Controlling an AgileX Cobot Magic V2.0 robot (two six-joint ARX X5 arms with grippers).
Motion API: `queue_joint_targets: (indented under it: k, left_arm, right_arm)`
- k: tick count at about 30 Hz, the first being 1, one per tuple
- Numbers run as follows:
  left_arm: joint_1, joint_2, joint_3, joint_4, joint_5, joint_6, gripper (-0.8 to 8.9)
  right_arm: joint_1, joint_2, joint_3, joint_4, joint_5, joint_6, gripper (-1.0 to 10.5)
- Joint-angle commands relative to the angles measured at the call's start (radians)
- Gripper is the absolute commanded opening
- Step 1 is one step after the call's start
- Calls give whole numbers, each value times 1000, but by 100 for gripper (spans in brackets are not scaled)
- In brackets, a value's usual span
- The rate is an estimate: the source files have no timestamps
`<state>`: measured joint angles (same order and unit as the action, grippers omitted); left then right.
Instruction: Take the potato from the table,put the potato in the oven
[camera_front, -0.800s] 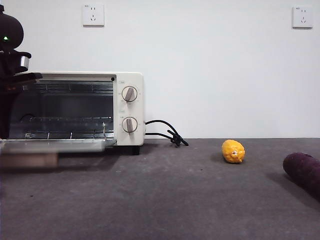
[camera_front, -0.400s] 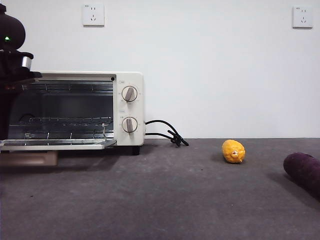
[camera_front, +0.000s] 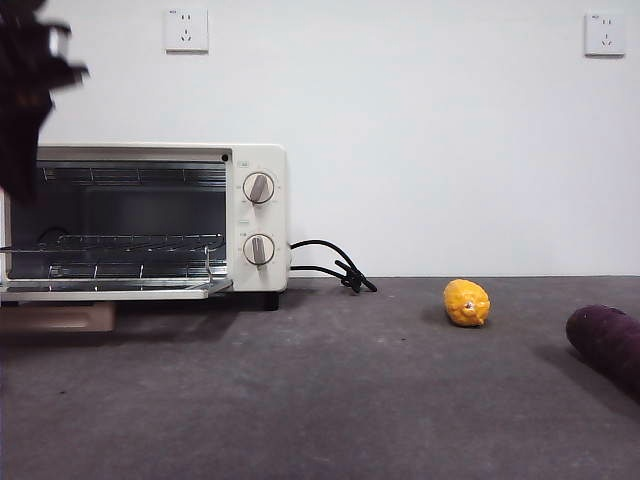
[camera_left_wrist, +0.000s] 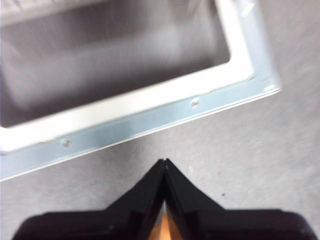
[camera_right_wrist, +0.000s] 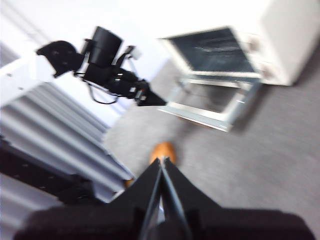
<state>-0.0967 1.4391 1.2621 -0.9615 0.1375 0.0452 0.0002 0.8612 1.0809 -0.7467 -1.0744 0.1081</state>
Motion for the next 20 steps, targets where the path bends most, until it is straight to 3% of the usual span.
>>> queue_joint_targets:
  k: [1,4,8,14,20]
  left_arm:
    - [-2,-84,3,-5,0,15,-5]
    - [-2,-190,3,-12,0,14,-5]
    - [-2,-332,3,-17,0,6,-5]
    - [-2,-500,3,-29,0,-1,-5]
    - [0,-624,3,-129,-8,-12,-5]
  right_arm:
    - [45,16,6,94,-10,89,0]
    - [128,45,6,213,8,180,0]
    - [270,107,11,348,95,265,0]
    - [480,251,79,385,224,282,2]
    - [618,425,229,366,292,255,1]
